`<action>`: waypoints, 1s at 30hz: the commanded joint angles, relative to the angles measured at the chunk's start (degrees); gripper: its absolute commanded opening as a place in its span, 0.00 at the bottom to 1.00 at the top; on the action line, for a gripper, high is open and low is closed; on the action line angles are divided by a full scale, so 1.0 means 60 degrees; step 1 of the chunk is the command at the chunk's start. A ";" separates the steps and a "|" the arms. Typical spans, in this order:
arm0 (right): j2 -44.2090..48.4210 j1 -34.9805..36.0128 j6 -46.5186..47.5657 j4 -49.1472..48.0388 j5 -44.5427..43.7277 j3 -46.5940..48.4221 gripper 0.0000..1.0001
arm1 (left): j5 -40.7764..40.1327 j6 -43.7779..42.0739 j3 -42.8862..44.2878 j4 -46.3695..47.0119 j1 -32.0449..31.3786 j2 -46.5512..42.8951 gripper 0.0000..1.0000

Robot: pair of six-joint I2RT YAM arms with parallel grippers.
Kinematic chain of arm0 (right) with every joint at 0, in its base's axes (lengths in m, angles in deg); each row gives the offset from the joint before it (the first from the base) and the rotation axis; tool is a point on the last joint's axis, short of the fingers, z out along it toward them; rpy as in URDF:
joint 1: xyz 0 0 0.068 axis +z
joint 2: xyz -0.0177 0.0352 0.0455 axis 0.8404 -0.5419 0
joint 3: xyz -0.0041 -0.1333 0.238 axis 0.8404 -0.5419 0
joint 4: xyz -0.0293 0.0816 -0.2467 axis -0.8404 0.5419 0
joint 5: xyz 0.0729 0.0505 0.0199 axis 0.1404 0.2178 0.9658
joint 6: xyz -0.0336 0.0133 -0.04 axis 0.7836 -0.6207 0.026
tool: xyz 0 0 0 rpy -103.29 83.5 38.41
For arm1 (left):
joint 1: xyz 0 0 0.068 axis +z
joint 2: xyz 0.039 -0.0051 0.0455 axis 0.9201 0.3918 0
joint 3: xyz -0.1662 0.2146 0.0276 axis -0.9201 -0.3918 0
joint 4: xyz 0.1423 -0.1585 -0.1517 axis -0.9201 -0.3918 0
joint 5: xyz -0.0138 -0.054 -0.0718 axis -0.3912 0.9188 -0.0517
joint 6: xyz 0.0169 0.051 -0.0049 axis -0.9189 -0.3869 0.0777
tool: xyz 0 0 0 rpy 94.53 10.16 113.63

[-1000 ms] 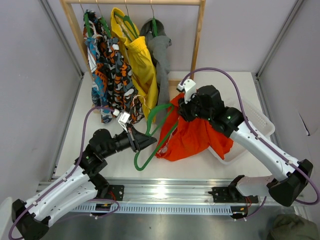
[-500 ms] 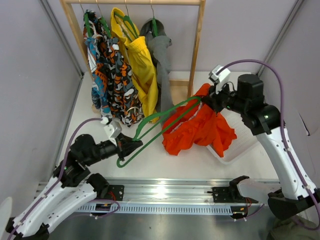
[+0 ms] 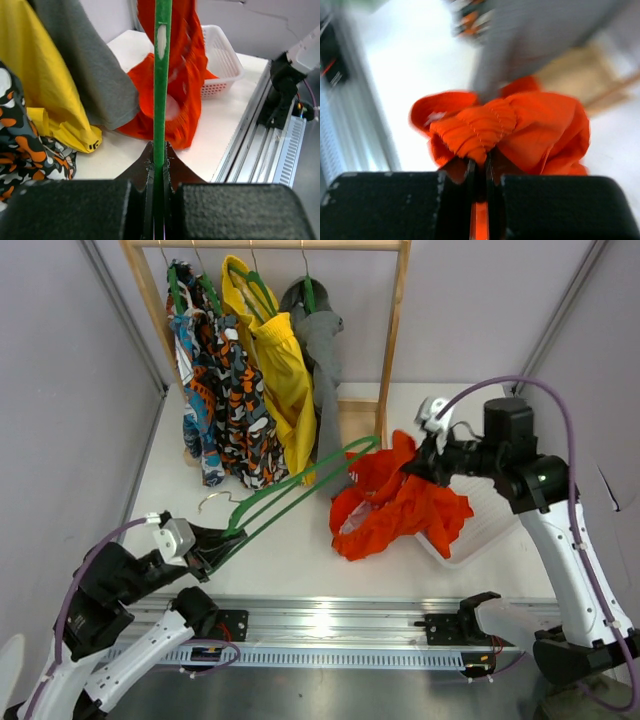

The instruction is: Remove the shorts from the hanger

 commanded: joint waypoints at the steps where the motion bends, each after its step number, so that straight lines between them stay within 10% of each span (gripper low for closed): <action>1: 0.0060 0.1137 0.1716 0.1057 0.1492 -0.0359 0.01 | -0.1039 0.0489 0.0109 0.0698 -0.0033 -0.0031 0.00; 9: -0.0189 0.2663 0.3565 0.1179 0.0865 -0.1837 0.11 | -0.1437 0.1751 -0.0228 0.1901 -0.0033 0.1358 0.00; 12: -0.0218 0.2795 0.3420 0.0724 0.0249 -0.2381 0.35 | -0.0998 0.1840 -0.0346 0.2166 -0.0033 0.1842 0.00; 13: -0.0189 0.2767 0.3317 0.0564 0.0088 -0.2440 0.57 | -0.0909 0.1797 -0.0346 0.2181 -0.0033 0.1945 0.00; 19: 0.0308 0.2225 0.3796 0.1144 -0.0090 -0.2075 0.93 | -0.0338 0.1168 -0.0244 0.1932 -0.0033 0.2516 0.00; 30: 0.0543 0.1682 0.6392 0.4721 0.1008 0.0327 0.99 | 0.0864 -0.1455 0.0664 0.0146 -0.0033 0.3938 0.00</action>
